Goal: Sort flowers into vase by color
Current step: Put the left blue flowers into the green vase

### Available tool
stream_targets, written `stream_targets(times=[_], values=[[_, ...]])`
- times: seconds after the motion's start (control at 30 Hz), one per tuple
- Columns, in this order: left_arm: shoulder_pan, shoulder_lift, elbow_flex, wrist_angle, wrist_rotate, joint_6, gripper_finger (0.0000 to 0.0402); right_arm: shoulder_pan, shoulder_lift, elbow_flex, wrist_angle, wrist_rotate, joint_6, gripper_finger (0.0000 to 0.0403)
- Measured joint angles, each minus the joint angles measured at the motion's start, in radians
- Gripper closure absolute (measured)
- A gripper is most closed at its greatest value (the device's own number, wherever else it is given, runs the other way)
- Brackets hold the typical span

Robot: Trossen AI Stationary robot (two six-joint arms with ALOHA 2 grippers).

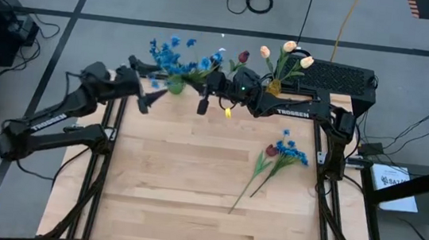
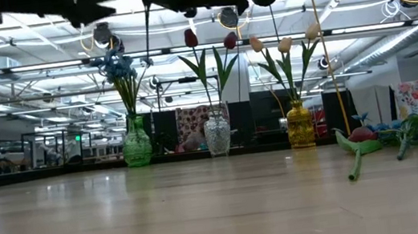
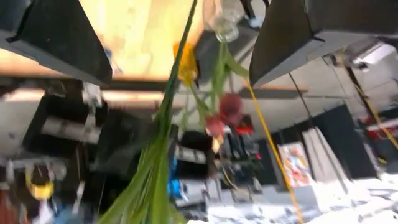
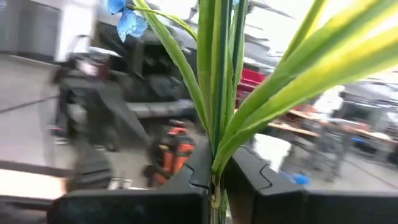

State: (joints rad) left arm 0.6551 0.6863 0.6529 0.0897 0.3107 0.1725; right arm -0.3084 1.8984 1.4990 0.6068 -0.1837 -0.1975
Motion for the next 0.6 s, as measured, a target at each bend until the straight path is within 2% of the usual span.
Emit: stream_targets(times=[0.1, 0.27, 0.4, 0.6], values=[[-0.027, 0.06, -0.002, 0.03, 0.0, 0.043, 0.0016, 0.0, 0.0, 0.0, -0.01, -0.06, 0.007, 0.0385], [-0.062, 0.16, -0.002, 0.131, -0.001, 0.051, 0.0016, -0.002, 0.0, 0.0, -0.027, -0.06, 0.036, 0.0385], [-0.07, 0.235, 0.019, 0.14, -0.031, 0.058, 0.0019, -0.004, 0.0, 0.0, -0.037, -0.06, 0.035, 0.0385], [-0.075, 0.3, 0.028, 0.232, -0.039, 0.071, 0.0062, -0.004, 0.0, 0.0, -0.05, -0.059, 0.028, 0.0385]])
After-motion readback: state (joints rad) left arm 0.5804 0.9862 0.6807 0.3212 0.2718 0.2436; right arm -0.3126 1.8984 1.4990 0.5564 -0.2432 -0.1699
